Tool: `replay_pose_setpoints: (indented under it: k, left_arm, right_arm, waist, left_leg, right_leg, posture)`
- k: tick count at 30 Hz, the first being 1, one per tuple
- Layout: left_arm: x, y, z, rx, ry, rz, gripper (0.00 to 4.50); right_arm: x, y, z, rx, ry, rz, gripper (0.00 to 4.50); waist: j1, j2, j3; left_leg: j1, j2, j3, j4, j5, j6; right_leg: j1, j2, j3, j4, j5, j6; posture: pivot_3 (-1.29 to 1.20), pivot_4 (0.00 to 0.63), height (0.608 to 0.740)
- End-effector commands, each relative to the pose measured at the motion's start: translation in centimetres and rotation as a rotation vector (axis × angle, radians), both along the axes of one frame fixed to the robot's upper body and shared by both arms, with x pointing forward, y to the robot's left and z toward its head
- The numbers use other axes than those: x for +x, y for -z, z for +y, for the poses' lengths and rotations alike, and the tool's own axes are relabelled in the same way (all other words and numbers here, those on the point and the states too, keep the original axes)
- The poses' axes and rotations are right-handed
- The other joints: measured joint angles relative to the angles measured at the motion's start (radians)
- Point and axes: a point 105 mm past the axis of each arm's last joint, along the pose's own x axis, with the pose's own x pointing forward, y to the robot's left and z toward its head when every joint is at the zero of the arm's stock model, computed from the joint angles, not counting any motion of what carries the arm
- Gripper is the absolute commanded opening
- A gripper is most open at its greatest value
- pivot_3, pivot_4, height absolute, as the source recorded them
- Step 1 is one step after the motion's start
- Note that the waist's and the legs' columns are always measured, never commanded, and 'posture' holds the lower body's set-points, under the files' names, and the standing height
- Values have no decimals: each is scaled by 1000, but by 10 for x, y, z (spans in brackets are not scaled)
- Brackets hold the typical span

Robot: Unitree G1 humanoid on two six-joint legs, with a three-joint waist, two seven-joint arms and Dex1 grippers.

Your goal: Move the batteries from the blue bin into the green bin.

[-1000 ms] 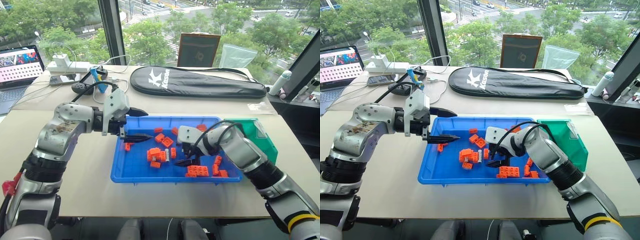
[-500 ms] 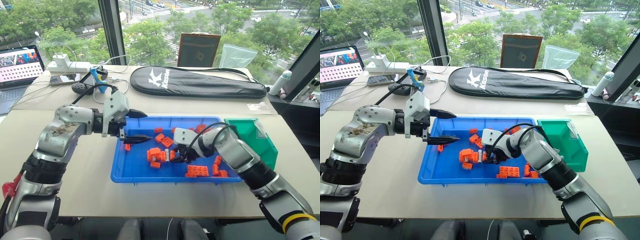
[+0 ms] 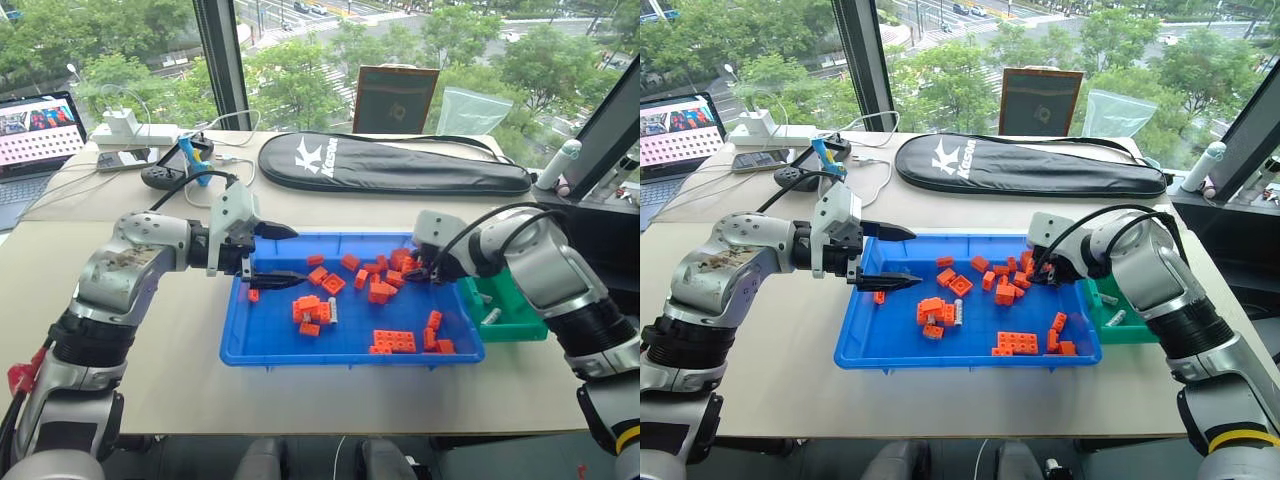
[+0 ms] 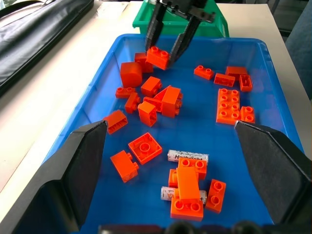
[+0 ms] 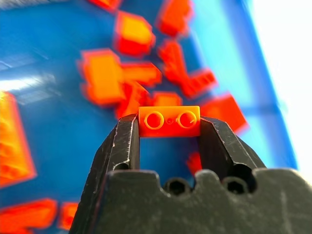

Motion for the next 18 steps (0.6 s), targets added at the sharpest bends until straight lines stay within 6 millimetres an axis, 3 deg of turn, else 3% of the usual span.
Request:
replay_pose_setpoints:
  k: [1, 3, 6, 10, 14, 18]
  left_arm:
    - [-4, -17, 8, -4, 0, -38, 4500]
    - [-6, -17, 14, 1, -9, -38, 4500]
    - [-9, -18, 22, 11, -21, -31, 4500]
    - [-17, -17, 25, 16, -13, -1, 4500]
    - [-22, -15, 26, 27, -17, 10, 4500]
    - [-25, -12, 28, 38, -33, 5, 4500]
  right_arm:
    - [4, -30, 10, 93, -19, -114, 3719]
    - [-2, -33, 29, 140, -81, -100, 4445]
    - [-21, -30, 64, 224, -240, -26, 4445]
    - [-49, -9, 102, 253, -430, 92, 4445]
    - [-60, 8, 118, 257, -491, 152, 4445]
    - [-57, 24, 125, 256, -490, 190, 4445]
  waist:
    - [-3, 0, 0]
    - [-6, 0, 0]
    - [-7, 0, 0]
    - [-3, 0, 0]
    - [7, 0, 0]
    - [3, 0, 0]
  left_leg:
    - [0, 0, 0, 0, 0, 0]
    - [0, 0, 0, 0, 0, 0]
    - [0, 1, 0, 0, 0, 0]
    - [0, 1, 0, 0, 0, 0]
    - [0, 1, -1, 0, 0, 0]
    - [0, 0, 0, 0, 0, 0]
  right_leg:
    - [0, 0, 0, 0, 0, 0]
    - [0, 0, 1, 0, 0, 0]
    - [0, 1, 1, 0, 0, 0]
    - [0, 1, 0, 0, 0, 0]
    - [1, 1, 0, -1, 0, 0]
    - [1, 1, 0, 0, 0, 0]
  posture:
    - [0, 150, 740]
    - [0, 150, 740]
    - [0, 150, 740]
    - [0, 150, 740]
    - [0, 150, 740]
    - [0, 150, 740]
